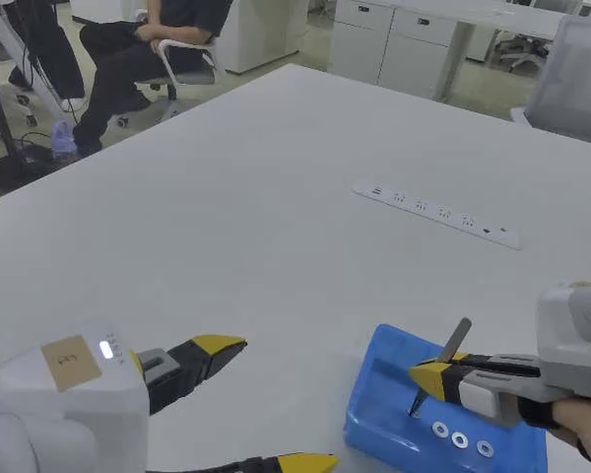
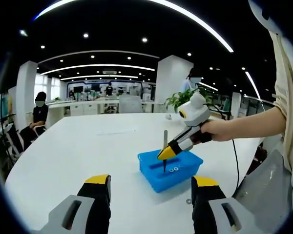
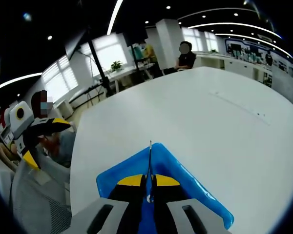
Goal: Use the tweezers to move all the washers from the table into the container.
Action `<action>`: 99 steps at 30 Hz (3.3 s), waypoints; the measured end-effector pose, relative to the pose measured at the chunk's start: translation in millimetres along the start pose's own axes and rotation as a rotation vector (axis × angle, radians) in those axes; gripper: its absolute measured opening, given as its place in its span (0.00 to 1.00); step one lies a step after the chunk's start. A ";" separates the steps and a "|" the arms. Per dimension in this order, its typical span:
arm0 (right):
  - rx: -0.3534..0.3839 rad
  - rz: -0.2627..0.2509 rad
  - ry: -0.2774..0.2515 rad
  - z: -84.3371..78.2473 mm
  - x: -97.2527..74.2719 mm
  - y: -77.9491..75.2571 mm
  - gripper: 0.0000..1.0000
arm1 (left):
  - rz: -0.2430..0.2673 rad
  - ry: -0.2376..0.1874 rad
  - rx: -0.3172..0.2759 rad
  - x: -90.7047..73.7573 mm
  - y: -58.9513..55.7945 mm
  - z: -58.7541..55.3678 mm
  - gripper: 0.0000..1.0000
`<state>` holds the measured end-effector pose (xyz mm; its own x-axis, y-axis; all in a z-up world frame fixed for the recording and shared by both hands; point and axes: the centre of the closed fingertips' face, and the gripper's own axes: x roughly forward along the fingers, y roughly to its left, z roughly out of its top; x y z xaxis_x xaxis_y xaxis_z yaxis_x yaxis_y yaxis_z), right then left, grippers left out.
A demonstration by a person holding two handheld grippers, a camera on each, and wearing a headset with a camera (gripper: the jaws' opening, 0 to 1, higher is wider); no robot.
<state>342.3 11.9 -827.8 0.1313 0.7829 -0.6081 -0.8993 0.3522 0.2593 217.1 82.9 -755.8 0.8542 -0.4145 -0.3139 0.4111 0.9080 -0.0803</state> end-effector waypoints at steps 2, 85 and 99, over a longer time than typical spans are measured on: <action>0.001 -0.002 0.005 -1.8 1.1 -1.7 0.03 | 0.001 0.000 -0.001 0.0 0.0 0.2 0.67; 0.105 0.046 -0.084 -58.0 -18.5 96.5 0.04 | 0.000 0.013 0.003 0.5 2.3 -1.9 0.65; -0.036 0.053 -0.061 -61.1 -15.9 108.5 0.04 | -0.006 0.016 0.006 0.8 0.9 -2.7 0.65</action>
<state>217.2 6.4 -835.9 0.1074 0.8301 -0.5472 -0.9201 0.2915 0.2617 217.3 83.5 -758.8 0.8464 -0.4189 -0.3289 0.4183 0.9051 -0.0763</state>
